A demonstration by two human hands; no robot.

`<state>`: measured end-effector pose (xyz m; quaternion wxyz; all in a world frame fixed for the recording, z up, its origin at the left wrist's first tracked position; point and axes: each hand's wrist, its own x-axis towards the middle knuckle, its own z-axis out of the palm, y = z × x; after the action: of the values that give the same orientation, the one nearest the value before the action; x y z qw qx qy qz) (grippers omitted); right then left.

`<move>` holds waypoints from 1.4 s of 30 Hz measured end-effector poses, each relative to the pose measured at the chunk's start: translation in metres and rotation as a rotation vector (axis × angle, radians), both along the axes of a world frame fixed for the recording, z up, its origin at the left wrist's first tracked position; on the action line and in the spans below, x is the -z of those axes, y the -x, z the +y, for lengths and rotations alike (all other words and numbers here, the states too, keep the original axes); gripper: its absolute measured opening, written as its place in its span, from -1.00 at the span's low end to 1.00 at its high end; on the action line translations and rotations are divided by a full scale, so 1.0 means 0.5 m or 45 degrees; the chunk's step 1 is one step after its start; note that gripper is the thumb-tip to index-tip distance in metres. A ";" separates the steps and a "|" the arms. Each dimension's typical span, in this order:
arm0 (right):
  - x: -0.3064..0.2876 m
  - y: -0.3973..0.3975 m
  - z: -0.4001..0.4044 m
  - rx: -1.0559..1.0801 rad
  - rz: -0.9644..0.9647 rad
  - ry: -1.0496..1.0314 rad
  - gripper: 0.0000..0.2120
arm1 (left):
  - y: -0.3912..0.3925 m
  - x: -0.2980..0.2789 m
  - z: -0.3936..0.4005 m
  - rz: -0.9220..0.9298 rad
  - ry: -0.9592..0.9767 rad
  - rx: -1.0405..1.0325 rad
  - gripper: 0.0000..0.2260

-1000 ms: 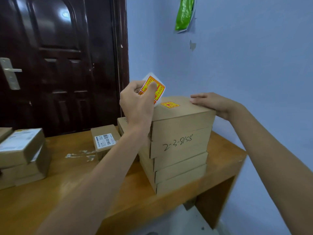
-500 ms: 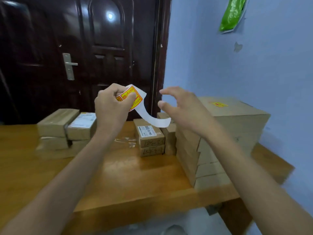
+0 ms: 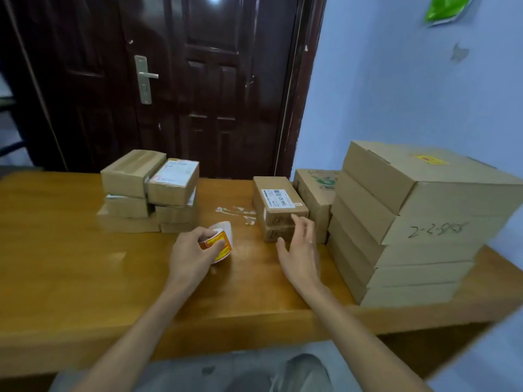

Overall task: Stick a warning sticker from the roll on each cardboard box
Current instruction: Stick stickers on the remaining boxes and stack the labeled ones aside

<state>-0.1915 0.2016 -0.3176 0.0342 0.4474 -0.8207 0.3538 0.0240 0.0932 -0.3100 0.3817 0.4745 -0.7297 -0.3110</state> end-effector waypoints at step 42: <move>0.012 0.022 -0.012 -0.198 -0.602 0.057 -0.08 | 0.196 -0.154 -0.144 -0.731 -0.692 0.693 -0.15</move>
<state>-0.2024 0.1958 -0.3239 -0.1763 0.4130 -0.7610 0.4683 -0.0742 0.0210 -0.2328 -0.0687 0.4155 -0.7956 -0.4355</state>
